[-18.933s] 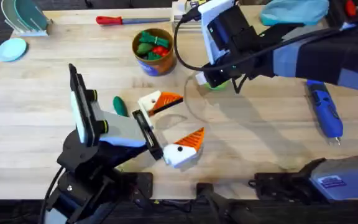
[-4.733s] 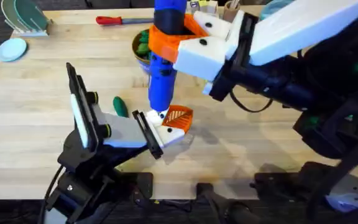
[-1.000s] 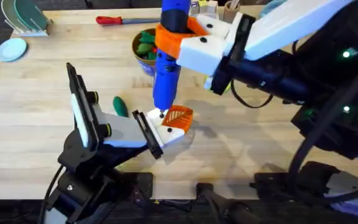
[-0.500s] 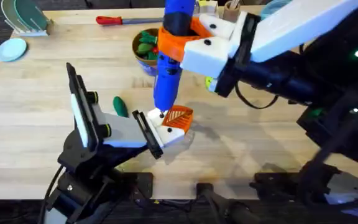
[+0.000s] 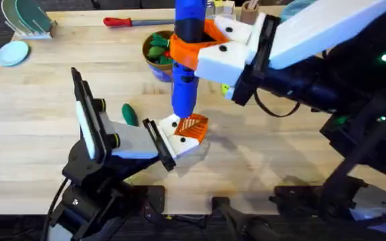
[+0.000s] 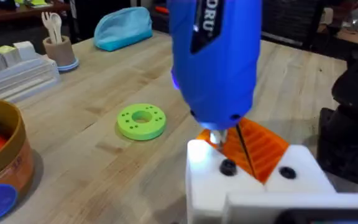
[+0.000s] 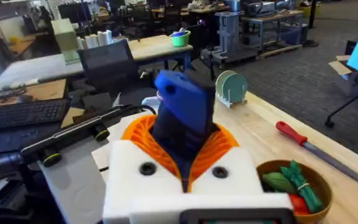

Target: Pick up the gripper from the table and insert it into the empty holder that is missing its gripper. Then pick up a screw, insert it into the mounting hole, and use the screwdriver to tighten it. Finally, clean up the table by picking up the vegetable and placing it into the bucket.

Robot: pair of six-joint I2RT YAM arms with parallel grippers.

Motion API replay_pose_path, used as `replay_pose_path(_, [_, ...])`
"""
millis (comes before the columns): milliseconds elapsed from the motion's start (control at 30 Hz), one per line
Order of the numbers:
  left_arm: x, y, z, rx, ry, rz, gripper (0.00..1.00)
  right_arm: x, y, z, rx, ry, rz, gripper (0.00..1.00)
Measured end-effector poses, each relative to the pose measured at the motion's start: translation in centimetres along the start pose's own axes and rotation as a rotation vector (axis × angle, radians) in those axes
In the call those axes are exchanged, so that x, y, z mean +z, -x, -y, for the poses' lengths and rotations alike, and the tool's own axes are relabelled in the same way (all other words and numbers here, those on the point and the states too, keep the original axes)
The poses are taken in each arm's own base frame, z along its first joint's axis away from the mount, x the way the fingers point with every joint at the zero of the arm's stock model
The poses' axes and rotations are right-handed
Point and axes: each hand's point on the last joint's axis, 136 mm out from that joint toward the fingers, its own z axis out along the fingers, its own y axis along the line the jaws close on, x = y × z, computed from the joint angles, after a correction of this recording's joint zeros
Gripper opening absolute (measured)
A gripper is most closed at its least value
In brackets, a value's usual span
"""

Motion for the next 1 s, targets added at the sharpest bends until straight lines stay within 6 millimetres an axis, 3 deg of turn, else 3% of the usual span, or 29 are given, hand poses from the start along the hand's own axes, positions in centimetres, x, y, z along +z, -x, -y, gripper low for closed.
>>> replay_pose_path(333, [0.0,0.0,0.0,0.0,0.0,0.0,0.004,0.0,0.7,-0.9,0.015,0.051,0.027,0.019])
replay_pose_path(867, [0.0,0.0,0.0,0.0,0.0,0.0,0.004,1.0,-0.2,-0.4,0.043,0.055,0.022,0.019])
replay_pose_path(1000, [0.0,0.0,0.0,0.0,0.001,0.0,0.004,1.2,0.4,-0.4,0.05,0.062,0.054,0.019])
